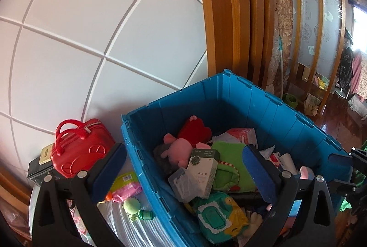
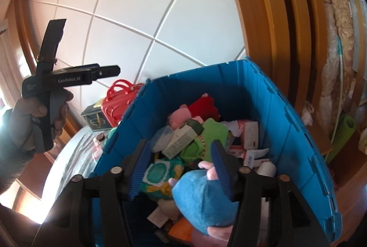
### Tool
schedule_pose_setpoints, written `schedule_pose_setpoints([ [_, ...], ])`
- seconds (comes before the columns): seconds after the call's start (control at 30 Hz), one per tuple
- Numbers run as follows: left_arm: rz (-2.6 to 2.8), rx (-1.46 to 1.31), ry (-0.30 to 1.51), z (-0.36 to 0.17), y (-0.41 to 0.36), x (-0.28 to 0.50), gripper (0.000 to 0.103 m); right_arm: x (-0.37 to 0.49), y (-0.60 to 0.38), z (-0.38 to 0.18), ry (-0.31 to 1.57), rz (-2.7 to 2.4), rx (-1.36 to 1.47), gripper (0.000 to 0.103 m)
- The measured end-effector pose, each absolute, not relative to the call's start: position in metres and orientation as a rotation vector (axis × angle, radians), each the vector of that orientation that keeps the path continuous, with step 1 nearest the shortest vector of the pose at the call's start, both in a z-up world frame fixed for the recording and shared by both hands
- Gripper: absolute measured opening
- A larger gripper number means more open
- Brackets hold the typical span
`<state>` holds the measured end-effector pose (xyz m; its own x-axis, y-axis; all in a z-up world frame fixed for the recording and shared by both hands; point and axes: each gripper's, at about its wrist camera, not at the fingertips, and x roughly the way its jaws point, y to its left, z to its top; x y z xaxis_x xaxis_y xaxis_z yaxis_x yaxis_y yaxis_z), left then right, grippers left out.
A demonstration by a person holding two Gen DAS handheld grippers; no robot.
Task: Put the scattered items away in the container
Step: 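Open both tools to drop the box and bottle into the crate, then move both tools back toward the remaining items on the bed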
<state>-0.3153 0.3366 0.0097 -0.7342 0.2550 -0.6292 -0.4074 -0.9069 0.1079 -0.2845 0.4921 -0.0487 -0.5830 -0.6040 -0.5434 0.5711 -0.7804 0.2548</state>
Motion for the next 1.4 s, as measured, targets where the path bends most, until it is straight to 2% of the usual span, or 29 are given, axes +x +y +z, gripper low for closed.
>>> schedule_pose_setpoints([
  [0.07, 2.629, -0.917, 0.326, 0.005, 0.322, -0.308, 0.103, -0.282, 0.485, -0.049, -0.062, -2.312, 0.813, 0.082],
  [0.13, 2.648, -0.943, 0.302, -0.002, 0.305, -0.3, 0.103, -0.279, 0.477, -0.048, -0.052, -2.298, 0.803, 0.093],
  [0.27, 2.688, -0.997, 0.235, -0.016, 0.266, -0.286, 0.103, -0.272, 0.454, -0.046, -0.001, -2.256, 0.796, 0.1],
  [0.7, 2.77, -1.16, 0.07, -0.065, 0.12, -0.258, 0.103, -0.224, 0.363, -0.037, 0.138, -2.201, 0.789, 0.103],
  [0.93, 2.737, -1.235, 0.064, -0.091, 0.049, -0.25, 0.103, -0.196, 0.291, -0.041, 0.164, -2.178, 0.805, 0.103],
  [1.4, 2.729, -1.321, 0.063, -0.141, -0.061, -0.24, 0.103, -0.164, 0.176, -0.091, 0.211, -2.14, 0.904, 0.103],
])
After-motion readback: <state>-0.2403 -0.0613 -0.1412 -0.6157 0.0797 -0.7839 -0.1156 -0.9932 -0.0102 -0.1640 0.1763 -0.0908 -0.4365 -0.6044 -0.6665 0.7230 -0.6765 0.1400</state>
